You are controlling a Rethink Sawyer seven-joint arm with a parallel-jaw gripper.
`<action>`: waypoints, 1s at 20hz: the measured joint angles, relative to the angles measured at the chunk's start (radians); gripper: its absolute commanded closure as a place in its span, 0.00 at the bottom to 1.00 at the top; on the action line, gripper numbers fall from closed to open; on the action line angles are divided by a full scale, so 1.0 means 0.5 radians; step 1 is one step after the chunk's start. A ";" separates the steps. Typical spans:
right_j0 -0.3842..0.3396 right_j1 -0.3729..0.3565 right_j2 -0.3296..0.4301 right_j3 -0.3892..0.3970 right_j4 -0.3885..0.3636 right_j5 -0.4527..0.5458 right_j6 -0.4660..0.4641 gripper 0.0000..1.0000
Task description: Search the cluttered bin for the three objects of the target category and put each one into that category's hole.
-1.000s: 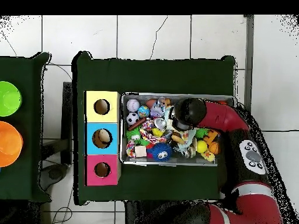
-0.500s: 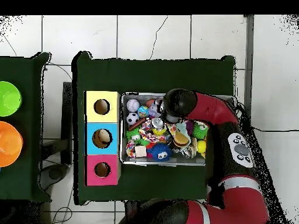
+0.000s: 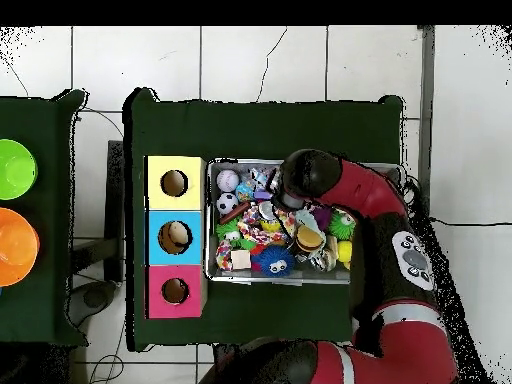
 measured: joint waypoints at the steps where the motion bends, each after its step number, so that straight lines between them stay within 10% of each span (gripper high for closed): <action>1: 0.001 0.000 -0.006 0.012 0.027 0.005 0.010 1.00; 19: 0.101 -0.021 -0.093 0.270 0.384 0.007 0.107 1.00; 20: 0.127 -0.022 -0.098 0.294 0.403 0.007 0.107 0.00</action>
